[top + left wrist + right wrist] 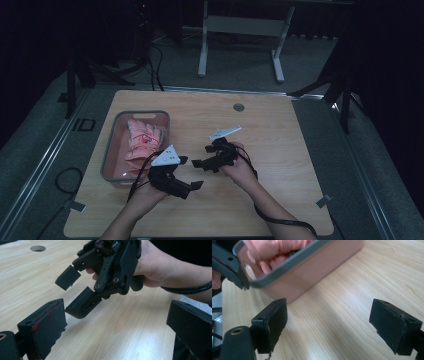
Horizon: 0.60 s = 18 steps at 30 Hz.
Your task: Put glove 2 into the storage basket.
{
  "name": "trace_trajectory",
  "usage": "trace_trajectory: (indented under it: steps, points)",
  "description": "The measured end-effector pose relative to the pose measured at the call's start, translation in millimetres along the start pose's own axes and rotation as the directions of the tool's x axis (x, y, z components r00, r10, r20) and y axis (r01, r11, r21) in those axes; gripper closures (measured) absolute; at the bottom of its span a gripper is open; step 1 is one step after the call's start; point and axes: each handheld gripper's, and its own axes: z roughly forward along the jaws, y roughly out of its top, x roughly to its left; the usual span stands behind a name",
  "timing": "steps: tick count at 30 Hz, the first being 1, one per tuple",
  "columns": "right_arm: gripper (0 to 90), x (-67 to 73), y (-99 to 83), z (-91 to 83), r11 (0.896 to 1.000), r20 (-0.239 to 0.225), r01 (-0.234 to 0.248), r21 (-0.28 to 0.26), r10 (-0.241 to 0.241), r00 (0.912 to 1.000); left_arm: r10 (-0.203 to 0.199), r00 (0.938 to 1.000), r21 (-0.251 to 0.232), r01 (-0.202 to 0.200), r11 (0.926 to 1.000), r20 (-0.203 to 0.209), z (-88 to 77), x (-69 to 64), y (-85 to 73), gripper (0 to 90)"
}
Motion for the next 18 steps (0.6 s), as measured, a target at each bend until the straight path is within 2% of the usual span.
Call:
trace_trajectory:
  steps: [9,14,18]
  points:
    - [14.8,-5.0,-18.1,-3.6,1.000,-0.014,-0.004,-0.010,0.004,0.9999,0.054,0.9980,0.021,-0.055,0.9983,0.034,17.0,-15.2,-5.6,2.5]
    - [14.8,-6.5,-29.0,-4.9,1.000,-0.006,-0.003,-0.003,0.002,1.0000,0.055,0.9971,0.036,-0.057,0.9977,0.053,26.8,-18.1,-11.8,2.5]
    - [14.5,-7.2,-40.3,-6.4,1.000,0.001,0.013,-0.018,-0.013,0.9999,0.062,0.9941,0.041,-0.066,0.9970,0.089,38.7,-22.2,-20.1,2.6]
